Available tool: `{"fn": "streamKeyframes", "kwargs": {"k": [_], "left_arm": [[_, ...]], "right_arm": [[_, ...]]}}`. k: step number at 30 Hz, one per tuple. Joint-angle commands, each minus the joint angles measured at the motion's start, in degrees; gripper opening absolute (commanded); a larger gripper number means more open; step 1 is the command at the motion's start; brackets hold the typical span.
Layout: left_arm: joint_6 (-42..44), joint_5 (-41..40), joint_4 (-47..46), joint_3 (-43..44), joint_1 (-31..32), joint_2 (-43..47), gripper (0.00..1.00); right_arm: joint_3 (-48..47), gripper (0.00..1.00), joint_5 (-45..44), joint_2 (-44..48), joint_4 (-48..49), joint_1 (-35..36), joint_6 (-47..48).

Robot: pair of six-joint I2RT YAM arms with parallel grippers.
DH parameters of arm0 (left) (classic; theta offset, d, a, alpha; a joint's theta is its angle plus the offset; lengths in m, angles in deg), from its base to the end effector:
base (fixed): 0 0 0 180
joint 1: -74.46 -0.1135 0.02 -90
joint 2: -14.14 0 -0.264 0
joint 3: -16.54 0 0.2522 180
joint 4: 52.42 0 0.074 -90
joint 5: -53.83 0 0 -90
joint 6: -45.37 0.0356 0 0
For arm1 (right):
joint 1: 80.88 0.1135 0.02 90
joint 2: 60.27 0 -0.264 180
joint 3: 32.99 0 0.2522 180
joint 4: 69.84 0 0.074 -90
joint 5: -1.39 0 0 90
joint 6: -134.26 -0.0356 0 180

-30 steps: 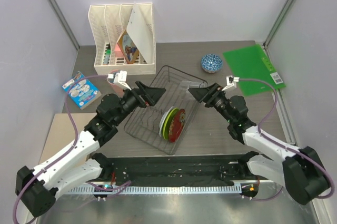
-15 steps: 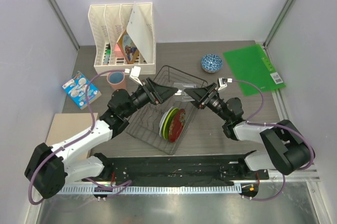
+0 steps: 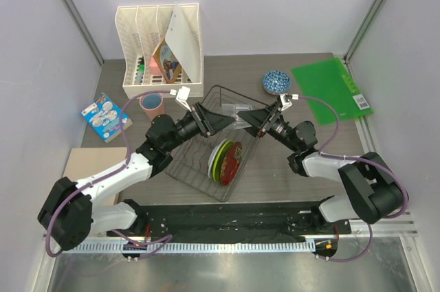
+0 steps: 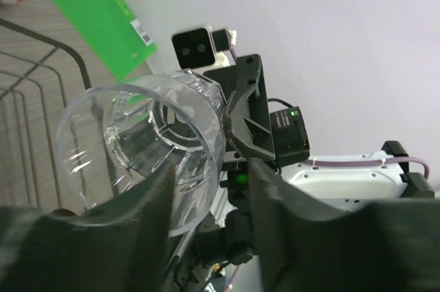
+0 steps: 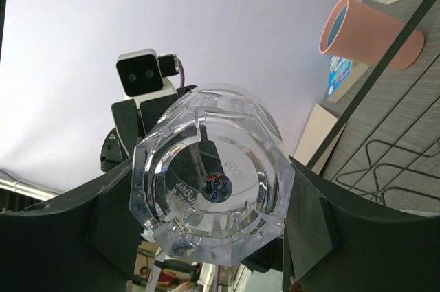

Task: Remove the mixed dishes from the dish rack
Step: Place the cup at the center of the board.

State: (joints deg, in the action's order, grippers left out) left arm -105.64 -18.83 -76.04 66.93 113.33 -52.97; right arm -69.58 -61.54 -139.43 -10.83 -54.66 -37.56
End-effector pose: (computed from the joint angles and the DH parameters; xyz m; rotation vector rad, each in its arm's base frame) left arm 0.2005 -0.1752 0.2971 -0.0384 1.6830 -1.5955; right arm 0.2238 0.1283 0.2321 0.2745 1.5647 1.8508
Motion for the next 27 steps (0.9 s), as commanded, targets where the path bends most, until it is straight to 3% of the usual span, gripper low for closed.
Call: {"fn": "streamKeyframes", "kwargs": {"k": [1,5,6,8,9,10,11,14,15,18,19,23,27], "left_arm": [[-1.21,3.57,-4.19,2.05,0.15,-2.14,0.38],[-1.48,5.51,-4.89,2.49,0.06,-3.02,0.07],[-1.48,5.51,-4.63,2.49,0.06,-2.76,0.0],[-0.43,4.98,-2.27,2.66,-0.02,-1.71,0.0],[0.54,4.37,-0.16,2.93,0.06,-0.84,0.0],[1.85,2.89,3.77,4.67,-0.11,1.52,0.0],[6.47,1.57,13.64,6.17,-0.11,2.85,0.0],[17.28,-6.16,30.74,14.16,-0.11,7.69,0.0],[20.03,-8.79,42.45,16.44,-0.11,8.65,0.0],[27.32,-23.81,61.21,25.76,-0.2,10.24,0.0],[28.4,-27.24,66.08,30.04,-0.29,10.25,0.0],[29.55,-49.61,85.08,38.25,-0.55,7.27,0.0],[28.67,-56.63,95.03,39.76,-4.58,4.81,0.0]], "right_arm": [[-3.8,0.01,4.57,-1.7,22.77,0.85,-2.38],[-3.71,0.01,5.71,-1.7,22.76,1.12,-1.94],[-3.63,0.09,5.8,-1.36,22.59,1.03,-1.68],[-3.36,0.48,6.06,-1.0,21.02,0.94,-1.15],[-3.19,0.86,6.15,0.39,19.27,0.42,0.07],[-3.1,0.99,6.07,1.8,13.33,0.15,1.21],[-3.01,1.0,5.46,3.38,9.27,0.06,2.97],[-4.5,1.0,2.12,13.65,-15.22,-0.2,17.09],[-7.03,1.0,-2.41,16.98,-30.87,-0.03,25.66],[-13.09,1.0,-15.49,26.05,-55.44,0.15,37.58],[-14.25,1.0,-18.34,28.68,-59.11,0.06,42.57],[-17.51,1.0,-26.62,31.16,-69.51,0.06,47.62],[-16.11,1.0,-26.81,31.61,-71.02,0.06,46.84]]}}
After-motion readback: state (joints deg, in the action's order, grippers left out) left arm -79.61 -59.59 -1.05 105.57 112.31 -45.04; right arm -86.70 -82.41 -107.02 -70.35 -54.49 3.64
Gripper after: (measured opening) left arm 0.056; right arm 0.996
